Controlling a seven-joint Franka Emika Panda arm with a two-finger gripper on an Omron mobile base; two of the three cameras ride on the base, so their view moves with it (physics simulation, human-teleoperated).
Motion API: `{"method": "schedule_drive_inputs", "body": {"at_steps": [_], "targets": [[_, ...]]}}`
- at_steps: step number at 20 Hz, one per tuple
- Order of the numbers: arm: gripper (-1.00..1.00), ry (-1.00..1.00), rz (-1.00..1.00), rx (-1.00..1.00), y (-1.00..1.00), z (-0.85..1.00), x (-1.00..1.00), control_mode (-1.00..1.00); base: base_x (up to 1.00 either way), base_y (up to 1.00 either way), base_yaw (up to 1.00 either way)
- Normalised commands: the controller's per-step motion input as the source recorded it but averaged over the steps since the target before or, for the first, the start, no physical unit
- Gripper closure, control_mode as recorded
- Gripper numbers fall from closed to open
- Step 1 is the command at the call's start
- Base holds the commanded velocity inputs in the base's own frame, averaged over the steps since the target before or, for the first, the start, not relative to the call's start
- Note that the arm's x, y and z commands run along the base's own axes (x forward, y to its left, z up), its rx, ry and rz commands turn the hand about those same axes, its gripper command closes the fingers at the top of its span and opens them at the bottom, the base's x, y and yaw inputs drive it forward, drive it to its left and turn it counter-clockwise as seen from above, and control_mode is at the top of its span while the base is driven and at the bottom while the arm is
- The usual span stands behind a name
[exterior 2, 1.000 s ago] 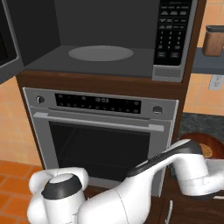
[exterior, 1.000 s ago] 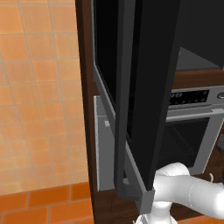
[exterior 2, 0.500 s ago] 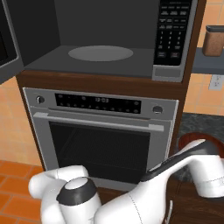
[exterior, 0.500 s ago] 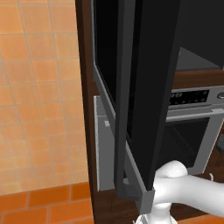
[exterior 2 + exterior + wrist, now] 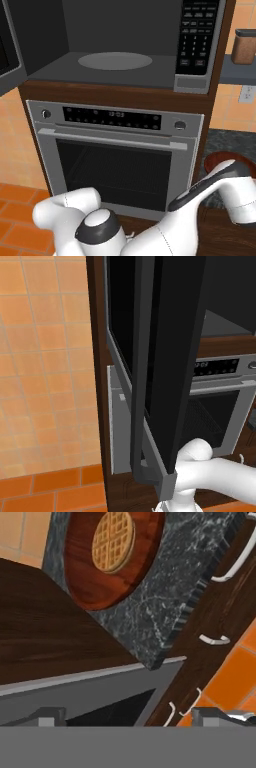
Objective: Open the microwave, place the bowl with waffle inside the microwave, then close the microwave door and turn it on.
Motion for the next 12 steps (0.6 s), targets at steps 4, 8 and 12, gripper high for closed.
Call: {"method": "schedule_drive_inputs", "body": {"at_steps": [4, 8, 12], "targets": [[-1.00, 0.00, -0.21, 0.17, -0.32, -0.29, 0.43, -1.00, 0.00, 0.00, 0.00], [-1.00, 0.00, -0.33, 0.19, -0.59, -0.29, 0.44, -1.00, 0.00, 0.00, 0.00], [-1.00, 0.04, -0.44, 0.05, -0.48, -0.25, 0.24, -1.00, 0.00, 0.00, 0.00]]}}
